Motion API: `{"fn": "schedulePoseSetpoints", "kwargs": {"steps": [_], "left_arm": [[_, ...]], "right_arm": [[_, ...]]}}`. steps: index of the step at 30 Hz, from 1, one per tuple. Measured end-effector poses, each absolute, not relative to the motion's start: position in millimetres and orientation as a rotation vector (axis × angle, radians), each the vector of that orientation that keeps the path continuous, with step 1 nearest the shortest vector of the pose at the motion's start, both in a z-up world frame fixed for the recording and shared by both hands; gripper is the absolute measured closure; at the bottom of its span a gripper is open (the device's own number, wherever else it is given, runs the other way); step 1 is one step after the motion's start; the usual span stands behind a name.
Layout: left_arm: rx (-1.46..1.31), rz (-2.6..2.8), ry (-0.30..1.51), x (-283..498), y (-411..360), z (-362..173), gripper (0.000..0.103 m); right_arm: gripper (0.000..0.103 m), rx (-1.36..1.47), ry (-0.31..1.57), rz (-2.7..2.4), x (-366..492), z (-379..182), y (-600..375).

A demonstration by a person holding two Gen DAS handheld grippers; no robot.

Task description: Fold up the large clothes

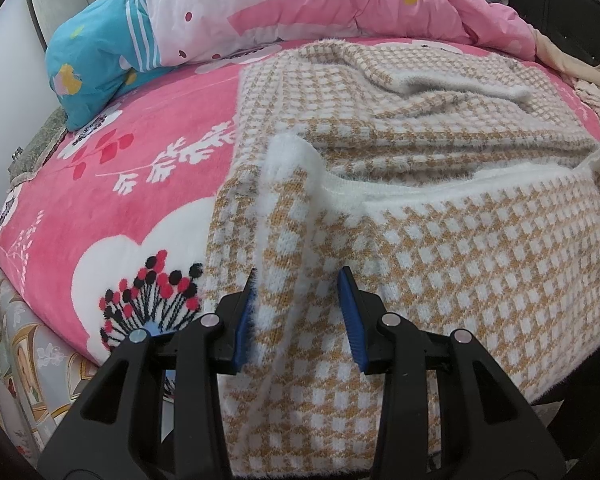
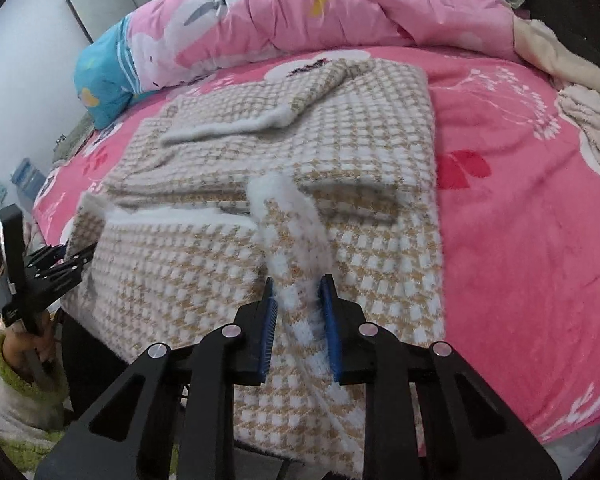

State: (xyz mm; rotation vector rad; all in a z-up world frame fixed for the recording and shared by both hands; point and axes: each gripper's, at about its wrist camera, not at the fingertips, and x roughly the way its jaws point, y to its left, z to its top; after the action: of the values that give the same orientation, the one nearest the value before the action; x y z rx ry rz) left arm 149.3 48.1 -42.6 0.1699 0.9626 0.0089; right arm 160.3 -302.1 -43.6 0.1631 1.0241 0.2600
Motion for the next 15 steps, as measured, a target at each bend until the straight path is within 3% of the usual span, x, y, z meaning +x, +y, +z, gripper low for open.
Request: {"fn": "schedulePoseSetpoints", "kwargs": {"steps": [15], "left_arm": [[0.165,0.002,0.963,148.8,50.5,-42.7,0.066]], "right_arm": [[0.081,0.152,1.048,0.185,184.3,-69.4,-305.8]]}}
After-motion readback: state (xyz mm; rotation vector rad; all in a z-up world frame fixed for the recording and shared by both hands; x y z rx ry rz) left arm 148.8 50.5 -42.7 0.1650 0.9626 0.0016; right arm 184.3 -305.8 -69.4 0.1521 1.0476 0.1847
